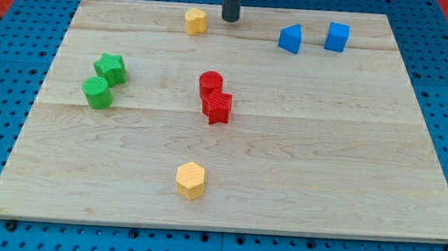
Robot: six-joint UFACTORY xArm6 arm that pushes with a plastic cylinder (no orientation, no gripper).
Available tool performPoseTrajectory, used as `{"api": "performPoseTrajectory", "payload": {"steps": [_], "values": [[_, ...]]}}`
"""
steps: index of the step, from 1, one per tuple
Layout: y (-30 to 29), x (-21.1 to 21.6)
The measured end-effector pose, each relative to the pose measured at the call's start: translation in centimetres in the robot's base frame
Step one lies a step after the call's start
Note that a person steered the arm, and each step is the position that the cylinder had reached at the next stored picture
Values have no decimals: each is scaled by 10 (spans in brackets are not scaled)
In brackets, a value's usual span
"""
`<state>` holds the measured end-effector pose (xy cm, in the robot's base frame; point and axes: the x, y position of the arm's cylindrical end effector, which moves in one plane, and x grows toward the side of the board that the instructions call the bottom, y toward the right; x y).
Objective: Slide yellow heart towards top left
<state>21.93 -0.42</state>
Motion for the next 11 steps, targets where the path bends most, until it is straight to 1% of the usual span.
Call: {"api": "performPoseTrajectory", "payload": {"steps": [1, 2, 3, 4, 5, 6, 7, 8, 9, 10, 11], "values": [[0, 0], [-49, 3], [-63, 13], [-22, 44], [-98, 59], [-112, 44], [-81, 42], [-65, 31], [-152, 31], [-170, 34], [-92, 38]]}}
